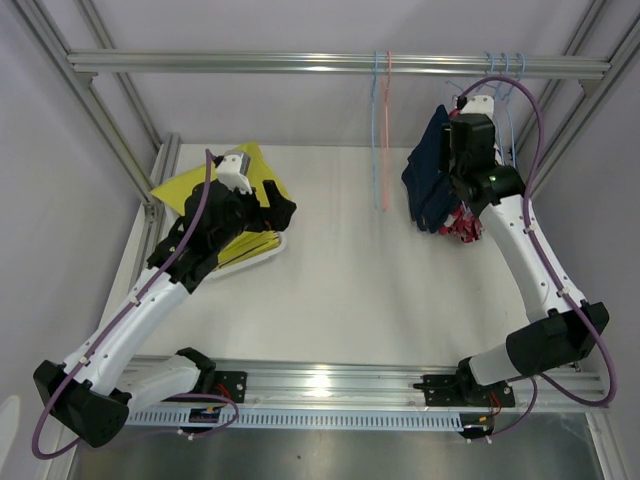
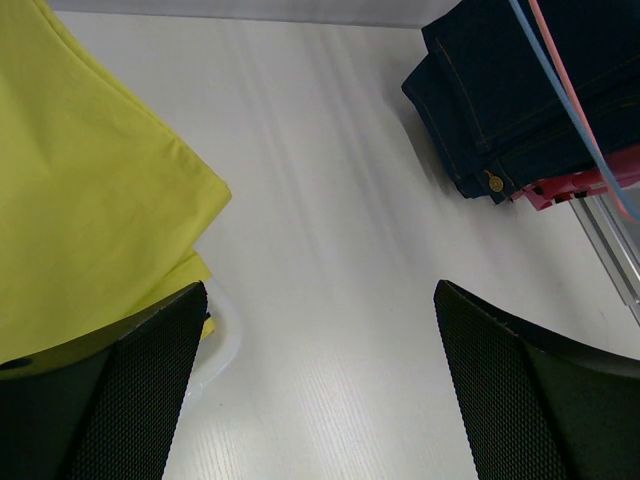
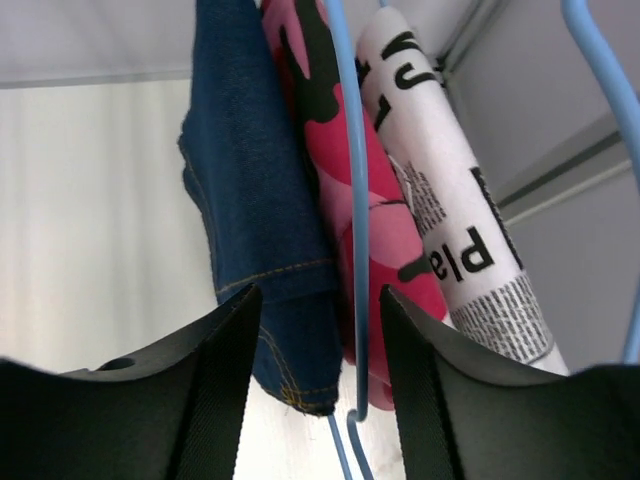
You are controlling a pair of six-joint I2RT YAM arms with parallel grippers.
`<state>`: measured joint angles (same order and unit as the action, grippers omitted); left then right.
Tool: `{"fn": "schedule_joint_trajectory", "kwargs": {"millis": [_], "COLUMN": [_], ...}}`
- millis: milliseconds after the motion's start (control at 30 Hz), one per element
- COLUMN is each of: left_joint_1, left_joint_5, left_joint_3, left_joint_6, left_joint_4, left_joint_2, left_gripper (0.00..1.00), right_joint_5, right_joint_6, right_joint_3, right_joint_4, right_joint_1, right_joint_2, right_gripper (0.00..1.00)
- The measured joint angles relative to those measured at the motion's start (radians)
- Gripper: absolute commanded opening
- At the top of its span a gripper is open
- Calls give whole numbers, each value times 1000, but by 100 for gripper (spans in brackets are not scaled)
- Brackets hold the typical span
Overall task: Remove the trousers from the hanger
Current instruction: Pick up the hanger from the clothesline.
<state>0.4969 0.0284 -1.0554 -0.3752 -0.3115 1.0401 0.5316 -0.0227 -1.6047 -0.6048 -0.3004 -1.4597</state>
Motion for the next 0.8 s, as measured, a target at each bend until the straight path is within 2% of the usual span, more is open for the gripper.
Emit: {"fn": "schedule_joint_trajectory", "kwargs": {"millis": [200, 467, 800], "left_joint_1": [-9, -14, -14], "left_joint_5": [-16, -34, -36], "left_joint_3": [0, 0, 0], "left_joint_6": [-1, -1, -1], "left_joint_4": [0, 0, 0], "left_joint_2": [0, 0, 0], "left_gripper": [99, 99, 99], "right_joint_5": [-175, -438, -742], "right_joint_6": [-25, -101, -245], "right_joint_3": [20, 137, 308], "right_joint_4": [66, 171, 357], "right_joint_1": [50, 133, 238], "right_joint_2": [24, 151, 190], "right_gripper": [48, 47, 46]}}
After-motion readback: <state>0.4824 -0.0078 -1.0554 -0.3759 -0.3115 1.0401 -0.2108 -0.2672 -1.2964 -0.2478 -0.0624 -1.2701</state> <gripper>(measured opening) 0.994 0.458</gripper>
